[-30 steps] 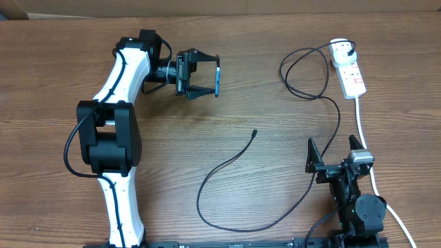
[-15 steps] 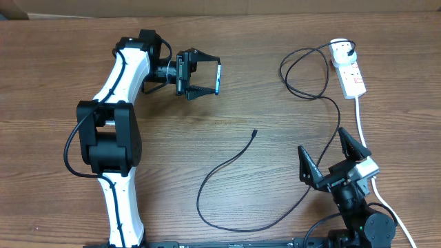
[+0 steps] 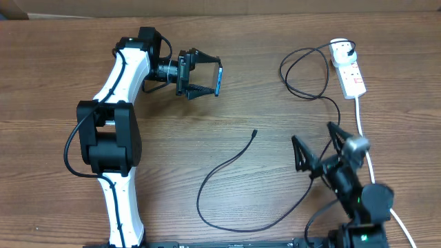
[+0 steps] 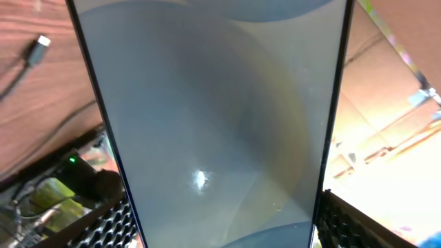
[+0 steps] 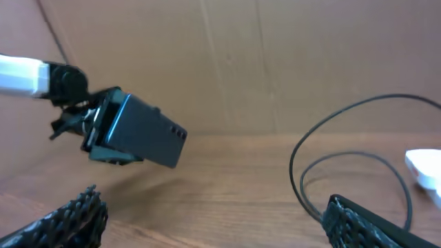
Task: Plug charger to phone and switch on socket
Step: 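Move the right gripper toward the phone held by the left gripper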
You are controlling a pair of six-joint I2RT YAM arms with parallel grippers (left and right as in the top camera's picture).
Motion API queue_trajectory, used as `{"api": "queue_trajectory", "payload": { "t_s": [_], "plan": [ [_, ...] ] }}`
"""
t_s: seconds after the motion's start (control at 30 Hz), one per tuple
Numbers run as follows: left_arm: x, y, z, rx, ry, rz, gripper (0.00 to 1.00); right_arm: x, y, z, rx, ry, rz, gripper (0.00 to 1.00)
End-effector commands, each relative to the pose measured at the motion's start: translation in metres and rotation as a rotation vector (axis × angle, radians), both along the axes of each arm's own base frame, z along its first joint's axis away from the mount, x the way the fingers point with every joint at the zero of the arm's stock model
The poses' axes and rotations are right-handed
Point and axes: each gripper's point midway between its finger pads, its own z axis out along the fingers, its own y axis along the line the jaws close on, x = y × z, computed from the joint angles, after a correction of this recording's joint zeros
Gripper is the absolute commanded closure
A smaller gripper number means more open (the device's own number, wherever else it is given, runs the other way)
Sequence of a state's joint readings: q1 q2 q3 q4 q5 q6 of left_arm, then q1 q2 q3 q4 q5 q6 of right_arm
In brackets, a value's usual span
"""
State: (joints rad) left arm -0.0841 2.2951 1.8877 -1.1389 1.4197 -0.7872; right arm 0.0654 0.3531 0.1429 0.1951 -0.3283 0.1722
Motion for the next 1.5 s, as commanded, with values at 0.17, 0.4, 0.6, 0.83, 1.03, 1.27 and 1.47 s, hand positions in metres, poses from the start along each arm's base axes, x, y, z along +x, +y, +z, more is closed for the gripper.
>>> {"api": "queue_trajectory", "payload": {
  "t_s": [0.17, 0.4, 0.6, 0.83, 1.03, 1.27, 1.47],
  "plan": [
    [0.012, 0.003, 0.008, 0.01, -0.058, 0.016, 0.25, 0.077, 0.042, 0.042, -0.045, 0.388, 0.248, 0.0],
    [0.012, 0.003, 0.008, 0.011, -0.058, 0.016, 0.25, 0.11, 0.102, 0.064, 0.227, 0.53, 0.69, 0.0],
    [0.013, 0.004, 0.004, 0.039, -0.044, 0.023, 0.25, 0.138, 0.127, 0.03, 0.258, 0.648, 0.536, 0.0],
    [0.018, 0.004, -0.004, 0.086, -0.028, 0.04, 0.25, 0.148, 0.133, -0.002, 0.125, 0.775, 0.047, 0.0],
    [0.023, 0.002, -0.013, 0.147, -0.035, 0.052, 0.25, 0.141, 0.152, 0.011, 0.115, 0.722, -0.107, 0.0],
    [0.022, -0.004, -0.019, 0.186, -0.047, 0.044, 0.25, 0.141, 0.163, -0.004, 0.14, 0.755, -0.136, 0.06],
    [0.024, -0.012, -0.019, 0.187, -0.092, 0.032, 0.26, 0.139, 0.177, -0.011, 0.134, 0.767, -0.096, 0.12]
  ]
}}
